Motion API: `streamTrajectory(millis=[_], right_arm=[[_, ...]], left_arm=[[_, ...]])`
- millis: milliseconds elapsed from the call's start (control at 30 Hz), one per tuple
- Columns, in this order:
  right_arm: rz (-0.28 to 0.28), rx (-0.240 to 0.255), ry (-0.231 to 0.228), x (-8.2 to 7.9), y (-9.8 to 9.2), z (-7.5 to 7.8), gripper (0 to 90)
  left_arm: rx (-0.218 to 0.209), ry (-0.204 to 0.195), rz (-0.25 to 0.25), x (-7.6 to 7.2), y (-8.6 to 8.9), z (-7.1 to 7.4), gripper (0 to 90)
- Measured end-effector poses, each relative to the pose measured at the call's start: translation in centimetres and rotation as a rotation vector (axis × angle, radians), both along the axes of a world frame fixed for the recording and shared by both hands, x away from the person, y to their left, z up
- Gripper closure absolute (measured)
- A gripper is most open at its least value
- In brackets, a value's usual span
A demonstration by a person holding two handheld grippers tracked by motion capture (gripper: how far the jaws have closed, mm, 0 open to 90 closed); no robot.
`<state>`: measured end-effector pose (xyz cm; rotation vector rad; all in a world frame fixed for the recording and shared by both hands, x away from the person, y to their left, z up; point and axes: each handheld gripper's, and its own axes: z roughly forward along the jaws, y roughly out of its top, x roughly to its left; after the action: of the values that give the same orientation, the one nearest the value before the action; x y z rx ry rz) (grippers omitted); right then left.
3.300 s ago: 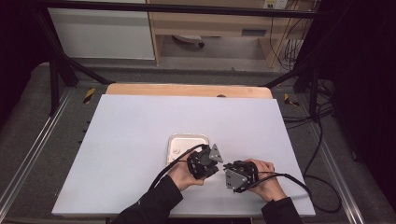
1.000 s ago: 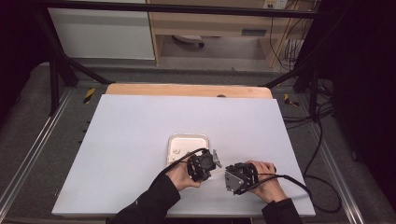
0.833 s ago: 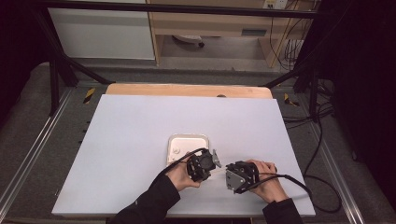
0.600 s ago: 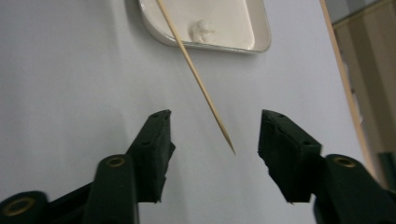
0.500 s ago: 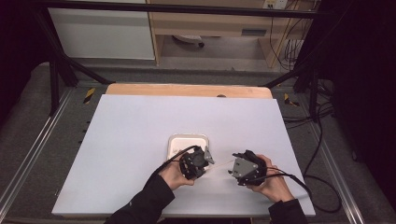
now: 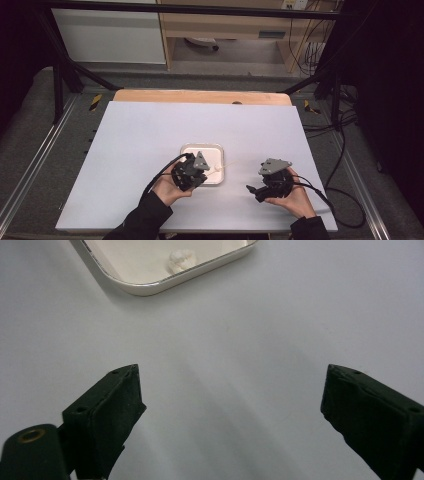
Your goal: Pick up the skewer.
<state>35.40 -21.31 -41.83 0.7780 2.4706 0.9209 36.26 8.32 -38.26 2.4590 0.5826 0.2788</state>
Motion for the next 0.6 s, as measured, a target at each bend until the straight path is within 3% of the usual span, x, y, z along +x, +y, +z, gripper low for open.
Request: streamTrajectory(millis=[367, 600], right_arm=[[-0.052, 0.127, 0.061, 0.5, 0.5, -0.2, 2.8], [-0.044, 0.159, 0.068, 0.8, 2.2, 0.5, 1.2]], left_arm=[[-0.159, -0.032, 0.150, -1.3, 6.0, -0.5, 89.0], [-0.226, -0.052, 0.234, -2.0, 9.5, -1.2, 88.9]])
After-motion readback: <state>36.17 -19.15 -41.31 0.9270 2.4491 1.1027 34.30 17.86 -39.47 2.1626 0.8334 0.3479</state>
